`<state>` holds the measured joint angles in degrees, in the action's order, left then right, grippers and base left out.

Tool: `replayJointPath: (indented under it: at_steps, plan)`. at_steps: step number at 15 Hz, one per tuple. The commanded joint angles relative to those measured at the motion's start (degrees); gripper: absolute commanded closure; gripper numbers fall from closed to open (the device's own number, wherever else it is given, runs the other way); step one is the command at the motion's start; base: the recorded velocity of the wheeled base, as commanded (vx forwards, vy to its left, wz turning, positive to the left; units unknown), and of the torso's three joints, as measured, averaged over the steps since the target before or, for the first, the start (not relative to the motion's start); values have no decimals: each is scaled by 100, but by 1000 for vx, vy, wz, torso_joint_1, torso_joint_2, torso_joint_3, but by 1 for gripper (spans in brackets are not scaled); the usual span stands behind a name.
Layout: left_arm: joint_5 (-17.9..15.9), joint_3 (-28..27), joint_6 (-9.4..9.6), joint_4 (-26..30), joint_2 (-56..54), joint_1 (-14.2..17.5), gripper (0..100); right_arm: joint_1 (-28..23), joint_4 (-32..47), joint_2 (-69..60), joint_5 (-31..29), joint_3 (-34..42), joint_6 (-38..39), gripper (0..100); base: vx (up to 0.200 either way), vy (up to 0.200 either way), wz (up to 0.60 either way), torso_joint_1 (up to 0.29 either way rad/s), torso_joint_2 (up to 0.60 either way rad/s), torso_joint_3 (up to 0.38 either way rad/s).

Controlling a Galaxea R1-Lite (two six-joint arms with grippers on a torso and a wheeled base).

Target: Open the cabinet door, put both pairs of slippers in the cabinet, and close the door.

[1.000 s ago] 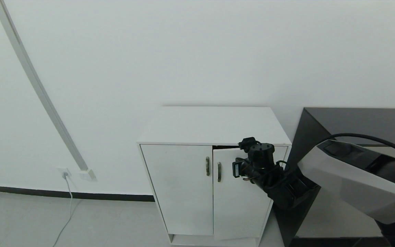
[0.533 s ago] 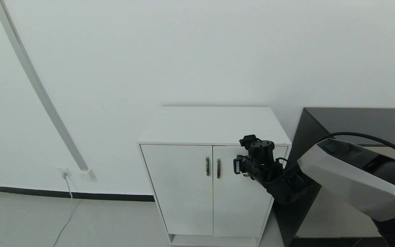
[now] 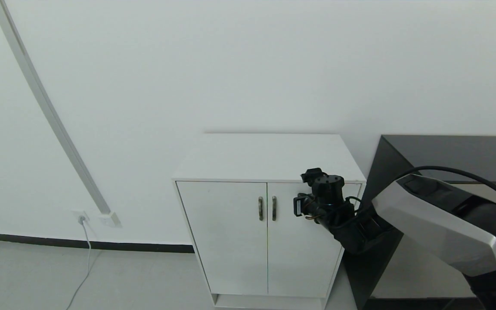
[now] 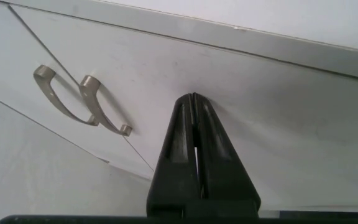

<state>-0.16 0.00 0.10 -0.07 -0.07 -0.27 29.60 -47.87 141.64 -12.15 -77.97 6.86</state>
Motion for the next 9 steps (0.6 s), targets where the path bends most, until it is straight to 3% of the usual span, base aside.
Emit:
replayJointPath:
  at_steps: [1, 6, 9]
  plan:
    - [-2, 0, -10, -1, 7, 0, 100, 2, -20, -84, -6, 107, 8, 100, 0, 0, 0, 0, 0, 0]
    - [-2, 0, -10, -1, 7, 0, 100, 46, -433, -1192, -50, 1548, 34, 100, 0, 0, 0, 0, 0, 0]
    - [-11, 0, -10, -1, 7, 0, 100, -7, -1093, -2264, -129, 3148, 34, 100, 0, 0, 0, 0, 0, 0]
